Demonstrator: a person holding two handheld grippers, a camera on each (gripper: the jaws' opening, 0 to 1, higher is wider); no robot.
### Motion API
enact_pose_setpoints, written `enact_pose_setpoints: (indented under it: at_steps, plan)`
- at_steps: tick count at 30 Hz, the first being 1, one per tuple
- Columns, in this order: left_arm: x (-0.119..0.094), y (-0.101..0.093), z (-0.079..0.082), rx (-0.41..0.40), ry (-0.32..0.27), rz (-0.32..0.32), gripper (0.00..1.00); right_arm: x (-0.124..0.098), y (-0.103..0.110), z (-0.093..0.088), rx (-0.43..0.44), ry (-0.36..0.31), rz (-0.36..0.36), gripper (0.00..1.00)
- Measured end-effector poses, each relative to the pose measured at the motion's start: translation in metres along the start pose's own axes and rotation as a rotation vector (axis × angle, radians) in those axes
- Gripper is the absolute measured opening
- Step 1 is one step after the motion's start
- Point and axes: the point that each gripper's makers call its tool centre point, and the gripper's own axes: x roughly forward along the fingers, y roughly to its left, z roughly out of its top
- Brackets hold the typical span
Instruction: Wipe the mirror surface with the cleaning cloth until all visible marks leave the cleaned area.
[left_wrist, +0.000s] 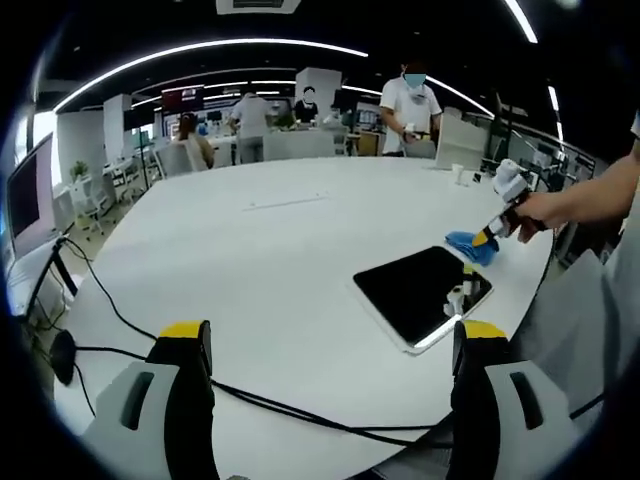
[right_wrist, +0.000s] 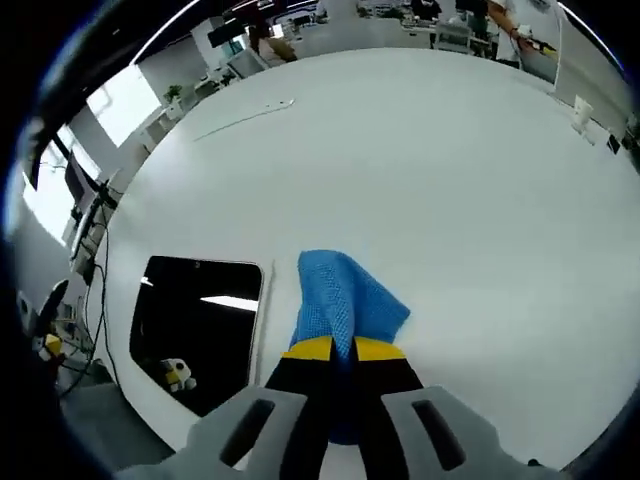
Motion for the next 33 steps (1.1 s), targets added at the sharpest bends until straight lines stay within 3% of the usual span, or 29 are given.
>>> enact_pose_setpoints:
  at_steps: [2, 4, 11, 15, 22, 25, 33]
  plan:
    - [-0.001, 0.003, 0.000, 0.004, 0.002, 0.012, 0.99, -0.002, 0.009, 0.004, 0.116, 0.011, 0.028, 0.00]
    - [-0.002, 0.002, 0.002, -0.003, -0.004, 0.008, 0.99, -0.002, 0.019, 0.016, 0.161, -0.010, 0.062, 0.00]
    - [-0.004, 0.000, 0.001, -0.001, -0.001, -0.004, 0.99, 0.008, 0.049, 0.034, 0.102, -0.017, 0.092, 0.01]
    - [-0.005, -0.002, 0.004, 0.010, -0.004, -0.011, 0.99, 0.022, 0.061, 0.031, 0.081, 0.008, 0.098, 0.01]
    - [-0.005, 0.002, 0.006, 0.011, -0.006, -0.012, 0.99, 0.042, 0.066, 0.026, 0.076, 0.040, 0.059, 0.01]
    - [-0.005, 0.004, 0.007, 0.009, -0.010, -0.012, 0.99, 0.044, 0.061, 0.024, 0.035, 0.053, 0.015, 0.00]
    - [-0.007, 0.006, 0.006, 0.010, -0.007, -0.017, 0.99, 0.043, 0.074, 0.020, 0.008, 0.058, 0.014, 0.00]
